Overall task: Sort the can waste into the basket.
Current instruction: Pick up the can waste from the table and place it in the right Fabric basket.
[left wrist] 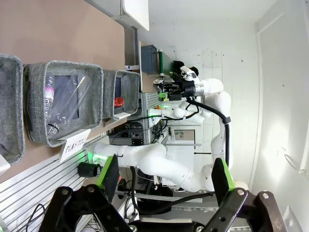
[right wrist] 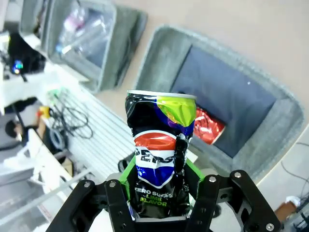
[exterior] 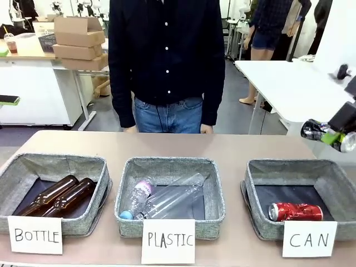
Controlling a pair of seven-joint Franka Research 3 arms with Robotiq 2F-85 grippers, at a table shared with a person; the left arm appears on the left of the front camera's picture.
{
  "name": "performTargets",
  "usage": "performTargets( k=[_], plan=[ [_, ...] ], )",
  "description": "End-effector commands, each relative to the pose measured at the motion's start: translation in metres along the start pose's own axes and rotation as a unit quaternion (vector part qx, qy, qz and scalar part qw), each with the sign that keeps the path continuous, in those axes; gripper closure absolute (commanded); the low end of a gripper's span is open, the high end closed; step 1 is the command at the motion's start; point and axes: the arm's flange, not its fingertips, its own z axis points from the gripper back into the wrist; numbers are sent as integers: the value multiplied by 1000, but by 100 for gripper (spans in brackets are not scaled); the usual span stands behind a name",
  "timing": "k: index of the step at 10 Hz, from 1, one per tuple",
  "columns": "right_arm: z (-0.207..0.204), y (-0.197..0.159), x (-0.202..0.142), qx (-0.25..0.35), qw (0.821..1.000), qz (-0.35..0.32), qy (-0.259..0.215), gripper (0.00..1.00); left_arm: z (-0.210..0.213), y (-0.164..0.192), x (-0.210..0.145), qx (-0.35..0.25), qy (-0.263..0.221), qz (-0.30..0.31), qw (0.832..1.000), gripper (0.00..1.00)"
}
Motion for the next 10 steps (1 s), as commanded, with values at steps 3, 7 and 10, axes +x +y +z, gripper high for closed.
performTargets(
  k=[3, 7, 10],
  plan=[
    [-15, -13, 2, -11, 1000, 5, 4, 100, -1, -4, 1, -10, 0, 0, 1000, 0],
    [-18, -16, 2, -8, 1000, -1, 7, 31, -1, -4, 1, -10, 0, 0, 1000, 0],
    [-18, -16, 4, -5, 1000, -2, 11, 0, -1, -4, 1, -10, 0, 0, 1000, 0]
  ],
)
